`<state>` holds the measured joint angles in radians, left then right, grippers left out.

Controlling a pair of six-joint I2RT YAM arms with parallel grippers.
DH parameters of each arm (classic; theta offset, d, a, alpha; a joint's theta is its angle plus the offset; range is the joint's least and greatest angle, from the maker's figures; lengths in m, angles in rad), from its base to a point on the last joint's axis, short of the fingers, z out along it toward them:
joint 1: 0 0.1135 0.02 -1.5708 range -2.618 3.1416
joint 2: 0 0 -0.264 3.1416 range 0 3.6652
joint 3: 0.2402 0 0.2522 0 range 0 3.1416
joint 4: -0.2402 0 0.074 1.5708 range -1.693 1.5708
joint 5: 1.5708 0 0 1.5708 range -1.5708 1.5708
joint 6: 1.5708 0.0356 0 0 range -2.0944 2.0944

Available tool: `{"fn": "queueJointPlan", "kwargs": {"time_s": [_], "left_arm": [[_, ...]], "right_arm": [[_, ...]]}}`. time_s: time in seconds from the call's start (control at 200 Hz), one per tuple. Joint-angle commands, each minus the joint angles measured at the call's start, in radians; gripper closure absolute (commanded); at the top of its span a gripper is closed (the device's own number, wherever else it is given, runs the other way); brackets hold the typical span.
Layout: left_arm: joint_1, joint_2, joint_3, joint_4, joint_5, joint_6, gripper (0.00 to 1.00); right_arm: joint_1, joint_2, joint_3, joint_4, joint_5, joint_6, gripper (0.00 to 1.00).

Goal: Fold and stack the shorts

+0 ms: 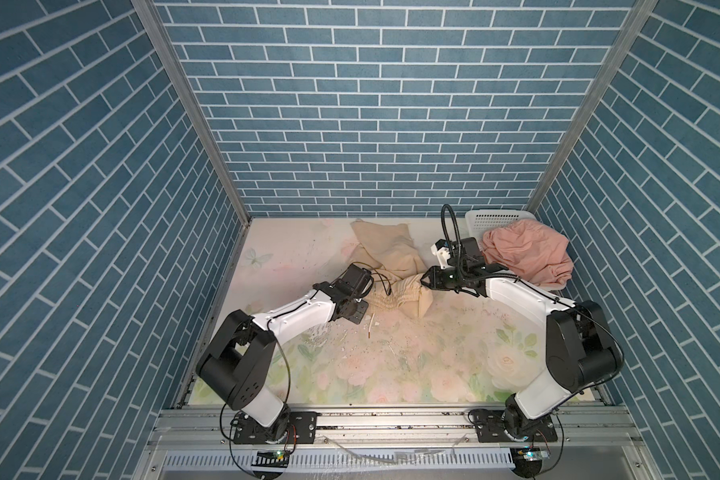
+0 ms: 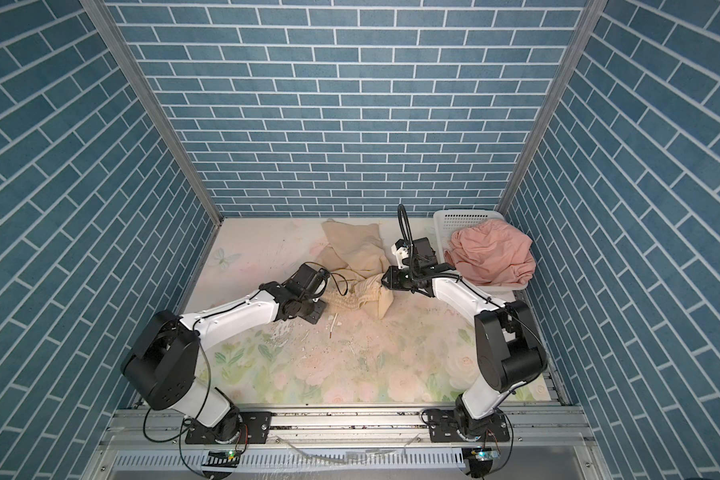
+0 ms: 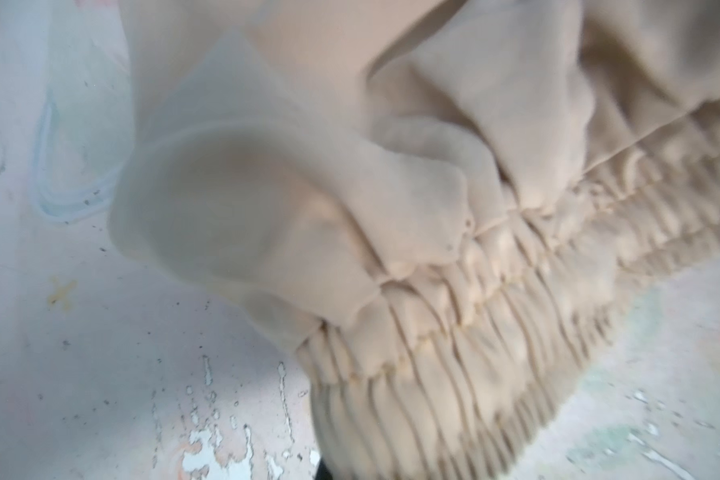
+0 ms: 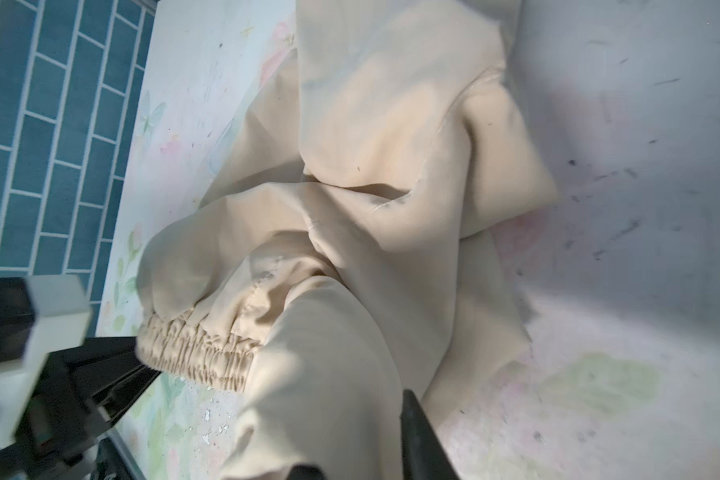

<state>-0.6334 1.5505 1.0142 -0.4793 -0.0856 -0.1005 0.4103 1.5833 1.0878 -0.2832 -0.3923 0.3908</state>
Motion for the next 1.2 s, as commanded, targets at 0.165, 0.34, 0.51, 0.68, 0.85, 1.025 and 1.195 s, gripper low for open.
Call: {"fn": "queueJointPlan", "kwargs": {"time_s": [0.165, 0.34, 0.51, 0.68, 0.85, 1.025, 1.195], "left_arm": [[0.003, -0.046, 0.217, -0.302, 0.049, -0.046, 1.00], [0.015, 0.005, 0.337, -0.394, 0.090, -0.065, 1.00], [0.053, 0.029, 0.390, -0.450, 0.114, -0.091, 1.00], [0.076, 0.027, 0.409, -0.478, 0.113, -0.086, 1.00], [0.131, 0.014, 0.356, -0.449, 0.118, -0.069, 1.00], [0.169, -0.002, 0.308, -0.417, 0.132, -0.036, 1.00], [0.169, 0.004, 0.294, -0.410, 0.142, -0.013, 1.00]], "right_arm": [[0.231, -0.264, -0.054, -0.190, 0.355, -0.241, 0.62], [0.452, -0.330, -0.174, -0.088, 0.539, -0.358, 0.57], [0.638, -0.316, -0.233, 0.007, 0.705, -0.440, 0.52], [0.820, -0.288, -0.252, 0.118, 0.723, -0.438, 0.52], [0.955, -0.123, -0.206, 0.184, 0.712, -0.474, 0.49], [0.972, 0.044, -0.147, 0.180, 0.742, -0.569, 0.41], [0.963, 0.124, -0.089, 0.075, 0.778, -0.638, 0.39]]}}
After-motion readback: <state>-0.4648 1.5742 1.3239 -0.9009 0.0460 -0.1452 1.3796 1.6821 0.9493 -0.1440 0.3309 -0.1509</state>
